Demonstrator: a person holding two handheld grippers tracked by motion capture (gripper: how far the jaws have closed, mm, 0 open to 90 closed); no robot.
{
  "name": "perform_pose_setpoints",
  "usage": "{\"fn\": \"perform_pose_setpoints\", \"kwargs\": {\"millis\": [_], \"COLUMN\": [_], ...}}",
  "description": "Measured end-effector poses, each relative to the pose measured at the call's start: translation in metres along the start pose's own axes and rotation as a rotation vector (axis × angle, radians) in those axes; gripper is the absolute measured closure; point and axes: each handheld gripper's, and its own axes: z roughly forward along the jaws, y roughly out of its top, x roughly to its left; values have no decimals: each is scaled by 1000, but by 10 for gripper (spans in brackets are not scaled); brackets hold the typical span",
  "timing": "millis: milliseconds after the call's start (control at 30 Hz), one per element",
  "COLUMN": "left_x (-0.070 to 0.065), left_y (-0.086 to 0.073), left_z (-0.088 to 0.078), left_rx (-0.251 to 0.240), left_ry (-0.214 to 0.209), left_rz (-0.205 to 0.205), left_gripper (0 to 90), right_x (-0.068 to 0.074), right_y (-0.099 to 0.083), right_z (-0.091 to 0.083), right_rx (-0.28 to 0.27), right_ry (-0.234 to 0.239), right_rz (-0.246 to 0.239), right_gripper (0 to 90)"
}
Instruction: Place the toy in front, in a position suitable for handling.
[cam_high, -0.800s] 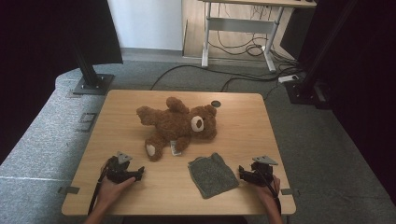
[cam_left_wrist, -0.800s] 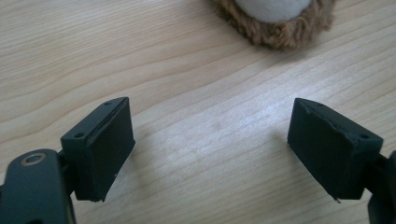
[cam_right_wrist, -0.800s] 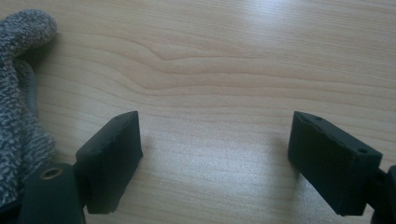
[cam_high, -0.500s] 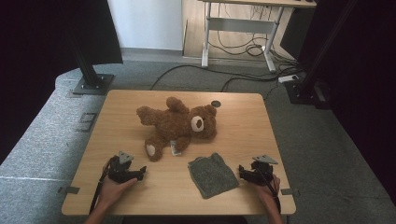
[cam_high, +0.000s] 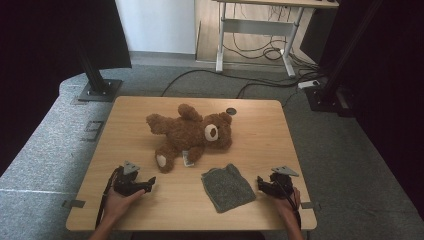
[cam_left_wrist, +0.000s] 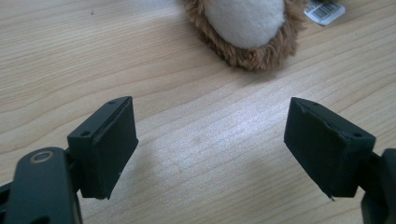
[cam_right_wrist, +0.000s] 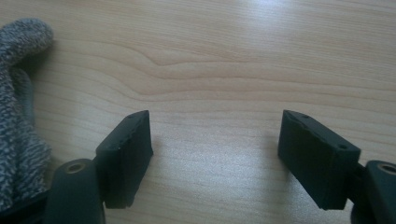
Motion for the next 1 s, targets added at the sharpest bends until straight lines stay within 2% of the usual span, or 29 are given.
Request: {"fn": "perform_pose_setpoints", "kwargs": {"millis": [67, 300, 333, 467, 500, 733, 800, 933, 967, 1000], "left_x": [0, 1, 1, -2, -4, -13, -14, -13, -12, -10], "left_y": [1, 7, 11, 22, 27, 45, 50, 55, 56, 58], "left_z": [-2, -2, -2, 2, 5, 18, 21, 28, 29, 34], "left_rx": [-9, -23, -28, -39, -39, -42, -42, -40, -38, -32], "left_ry": [-5, -24, -36, -50, -51, -61, -66, -66, -65, -73], "left_rz": [-5, -18, -23, -20, -9, 16, 14, 4, 0, -12], "left_gripper": [170, 176, 176, 175, 176, 171, 171, 170, 170, 171], "right_x": [-1, 2, 5, 9, 13, 34, 41, 59, 59, 72], "right_y": [0, 7, 14, 24, 31, 58, 65, 78, 78, 86], "right_z": [-1, -6, -6, -4, -2, 10, 12, 15, 15, 17], "right_rx": [-5, -54, -79, -96, -109, -112, -114, -119, -119, -119], "right_ry": [17, 62, 79, 110, 130, 171, 187, 247, 247, 283], "right_rz": [15, 21, 11, 2, -8, -59, -67, -74, -74, -89], "right_gripper": [282, 329, 345, 355, 361, 379, 385, 397, 397, 398]}}
